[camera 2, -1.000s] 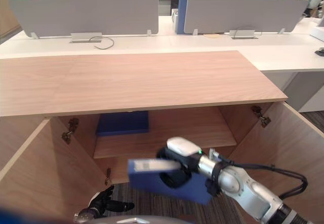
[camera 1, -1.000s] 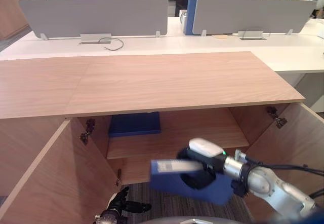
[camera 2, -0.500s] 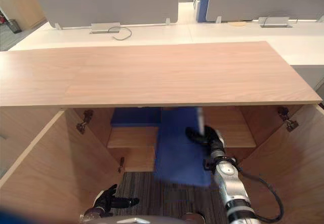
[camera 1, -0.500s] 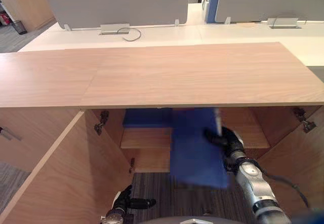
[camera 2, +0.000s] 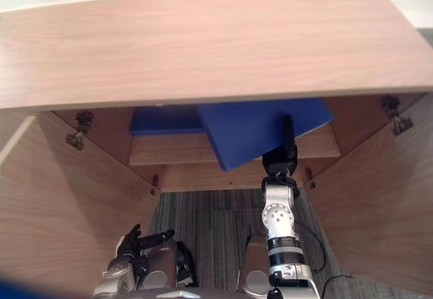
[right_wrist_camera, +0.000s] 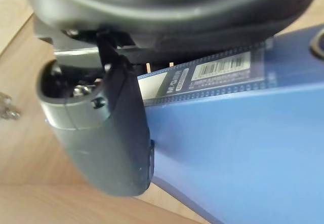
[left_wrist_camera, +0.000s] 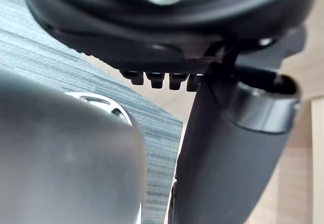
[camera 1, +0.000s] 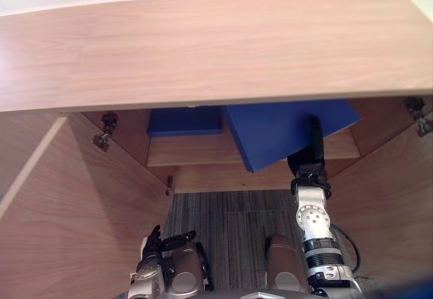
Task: Walk over to the cabinet, pick up the folder, carry it to the office cabinet, place the folder inside the office cabinet, then close the office cabinet door
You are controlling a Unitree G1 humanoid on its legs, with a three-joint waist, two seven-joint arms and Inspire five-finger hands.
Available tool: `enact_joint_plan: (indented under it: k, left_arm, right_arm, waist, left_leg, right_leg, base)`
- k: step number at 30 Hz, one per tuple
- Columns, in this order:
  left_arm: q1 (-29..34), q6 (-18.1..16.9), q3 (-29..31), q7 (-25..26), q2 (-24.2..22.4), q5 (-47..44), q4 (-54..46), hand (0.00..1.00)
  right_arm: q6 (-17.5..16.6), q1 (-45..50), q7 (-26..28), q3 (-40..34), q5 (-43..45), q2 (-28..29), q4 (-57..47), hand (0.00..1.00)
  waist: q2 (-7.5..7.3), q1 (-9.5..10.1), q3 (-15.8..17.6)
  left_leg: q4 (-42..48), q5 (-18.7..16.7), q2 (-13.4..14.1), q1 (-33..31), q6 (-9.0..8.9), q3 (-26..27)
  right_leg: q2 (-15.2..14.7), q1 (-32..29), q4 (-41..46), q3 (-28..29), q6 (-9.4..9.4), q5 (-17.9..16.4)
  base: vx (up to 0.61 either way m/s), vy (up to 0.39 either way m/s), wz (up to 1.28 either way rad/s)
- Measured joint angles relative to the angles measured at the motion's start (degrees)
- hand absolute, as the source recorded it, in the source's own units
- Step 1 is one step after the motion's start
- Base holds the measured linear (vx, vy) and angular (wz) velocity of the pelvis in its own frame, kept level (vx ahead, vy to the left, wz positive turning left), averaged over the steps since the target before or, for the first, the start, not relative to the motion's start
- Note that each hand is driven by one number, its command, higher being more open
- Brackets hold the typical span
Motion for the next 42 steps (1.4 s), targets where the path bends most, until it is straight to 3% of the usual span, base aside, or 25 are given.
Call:
enact_joint_plan:
  k: [4, 8, 10, 21, 22, 27, 35, 42]
  left_arm:
    - [-1.2, 0.0, 7.3, 0.0, -0.4, -5.2, 0.9, 1.00]
    - [-1.8, -0.2, 12.7, -0.2, -0.9, -8.1, 4.0, 1.00]
    - [-2.1, -0.8, 13.8, -1.0, -1.5, -9.0, 3.9, 1.00]
    - [-4.3, -1.0, 16.3, -2.9, -3.2, -12.4, 3.3, 1.00]
    - [-4.5, -1.0, 16.3, -2.9, -3.2, -12.4, 3.3, 1.00]
    - [-5.3, -0.3, 16.3, -2.5, -3.3, -12.4, 3.3, 1.00]
    - [-5.5, 2.6, 16.2, -0.5, -3.2, -12.4, 3.5, 1.00]
    - [-5.3, 3.0, 16.2, 1.2, -3.2, -12.1, 3.6, 1.00]
  right_arm:
    - [-3.0, -8.5, -3.2, -4.7, 3.1, -3.3, 0.7, 0.00]
    - [-2.7, -16.2, -6.3, -9.0, 3.0, -9.9, 6.6, 0.00]
    - [-0.6, -21.2, -8.0, -10.6, 2.8, -13.0, 11.1, 0.00]
    - [5.3, -37.3, -11.3, -15.3, 2.4, -14.6, 20.3, 0.00]
    - [5.9, -39.3, -11.8, -15.6, 2.4, -14.6, 22.2, 1.00]
    - [6.1, -42.5, -14.3, -15.7, 3.0, -14.5, 26.1, 1.00]
    - [5.5, -48.5, -14.7, -17.3, 3.7, -13.3, 28.8, 1.00]
    - [5.0, -49.0, -16.7, -18.7, 3.7, -11.6, 32.9, 1.00]
  waist:
    - [-0.06, 0.40, 1.3]
    - [0.01, 1.26, 1.9]
    - [0.08, 1.57, 2.0]
    - [0.35, 3.17, 2.1]
    - [0.40, 3.26, 2.1]
    - [0.45, 4.20, 2.1]
    - [0.46, 4.39, 2.2]
    - [0.46, 4.45, 2.2]
  left_leg:
    - [11.4, -4.9, 2.1, -7.9, -0.04, -0.1]
    - [16.0, -6.6, 2.7, -12.9, 0.31, 0.0]
    - [18.0, -7.2, 2.6, -14.8, 0.32, -0.1]
    - [23.0, -7.5, 2.5, -22.9, 0.34, -2.8]
    - [23.4, -7.5, 2.4, -23.6, 0.34, -2.9]
    - [24.0, -7.5, 2.3, -24.6, 0.34, -3.8]
    - [24.8, -7.5, 1.3, -25.1, 0.32, -4.7]
    - [24.5, -7.5, 1.3, -24.0, 0.27, -4.8]
  right_leg:
    - [0.3, -10.0, 11.8, 2.9, 0.32, -4.4]
    - [-0.2, -15.8, 16.2, 3.6, 0.50, -5.2]
    - [-0.9, -18.2, 18.5, 3.8, 0.53, -5.9]
    - [-2.8, -25.1, 23.6, 2.1, 0.12, -7.0]
    - [-3.0, -25.8, 24.0, 2.1, 0.12, -7.0]
    - [-3.7, -26.0, 24.6, 1.0, -0.25, -7.2]
    - [-5.0, -26.0, 26.0, 0.6, -0.50, -8.3]
    - [-5.2, -24.7, 25.8, 0.2, -0.56, -8.4]
  base:
    - [-0.02, -0.020, -0.16]
    - [0.05, 0.054, -0.04]
    - [0.07, 0.047, 0.03]
    - [0.05, 0.023, 0.10]
    - [0.07, 0.036, 0.05]
    - [0.06, 0.010, 0.08]
    - [0.04, -0.011, 0.09]
    - [0.05, -0.007, 0.00]
